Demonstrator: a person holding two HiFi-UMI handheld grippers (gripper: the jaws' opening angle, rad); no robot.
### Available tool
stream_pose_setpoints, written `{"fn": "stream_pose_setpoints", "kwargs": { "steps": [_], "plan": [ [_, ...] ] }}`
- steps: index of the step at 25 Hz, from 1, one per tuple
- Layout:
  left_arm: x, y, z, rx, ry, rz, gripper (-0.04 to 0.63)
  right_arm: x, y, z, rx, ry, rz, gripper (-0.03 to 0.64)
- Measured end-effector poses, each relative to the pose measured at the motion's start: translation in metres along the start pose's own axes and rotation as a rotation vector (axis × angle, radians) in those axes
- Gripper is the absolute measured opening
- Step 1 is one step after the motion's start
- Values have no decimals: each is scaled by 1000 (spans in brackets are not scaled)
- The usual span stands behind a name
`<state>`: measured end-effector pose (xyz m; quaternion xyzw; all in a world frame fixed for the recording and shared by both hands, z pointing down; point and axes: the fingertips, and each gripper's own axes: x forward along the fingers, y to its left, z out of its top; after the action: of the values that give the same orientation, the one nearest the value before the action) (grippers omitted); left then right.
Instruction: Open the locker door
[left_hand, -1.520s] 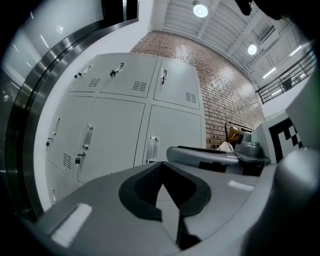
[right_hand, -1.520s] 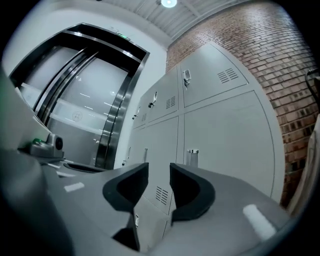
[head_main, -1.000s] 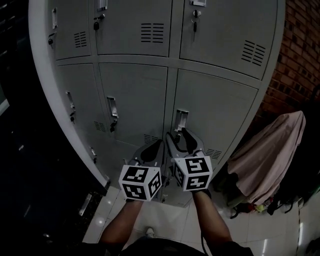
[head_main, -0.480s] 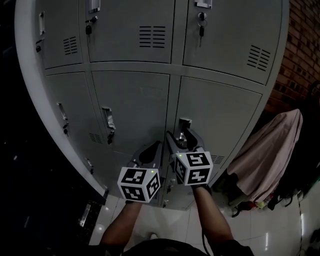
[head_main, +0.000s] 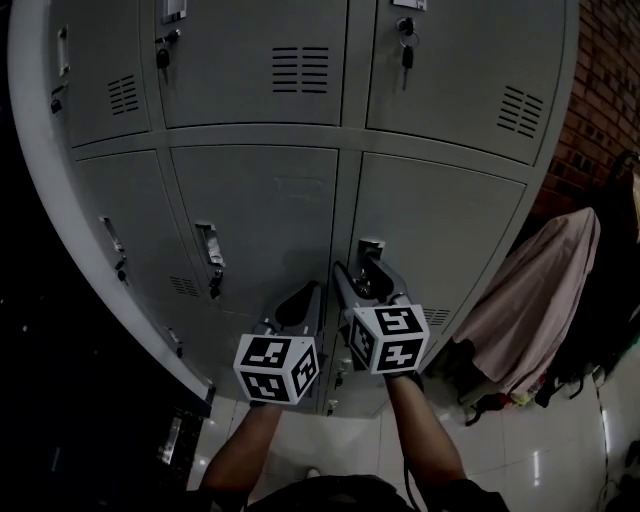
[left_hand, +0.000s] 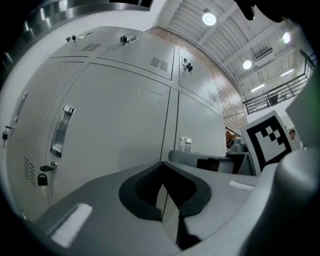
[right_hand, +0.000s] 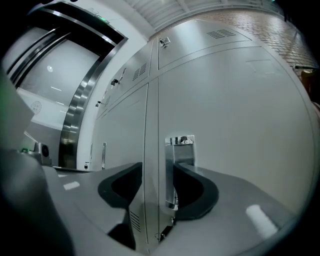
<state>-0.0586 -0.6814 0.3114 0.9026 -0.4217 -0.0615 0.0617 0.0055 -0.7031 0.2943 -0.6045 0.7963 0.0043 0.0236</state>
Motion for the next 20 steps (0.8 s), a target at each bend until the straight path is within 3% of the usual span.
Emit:
{"fn": "stream_pose_setpoints", "kwargs": {
  "steps": [7, 20],
  "plan": [
    [1, -6, 0, 5, -4, -12, 5, -15, 4, 2, -8, -18, -6, 143],
    [-39, -63, -2, 14, -15, 60, 5, -85, 24, 3, -12, -11, 121, 94]
  ]
}}
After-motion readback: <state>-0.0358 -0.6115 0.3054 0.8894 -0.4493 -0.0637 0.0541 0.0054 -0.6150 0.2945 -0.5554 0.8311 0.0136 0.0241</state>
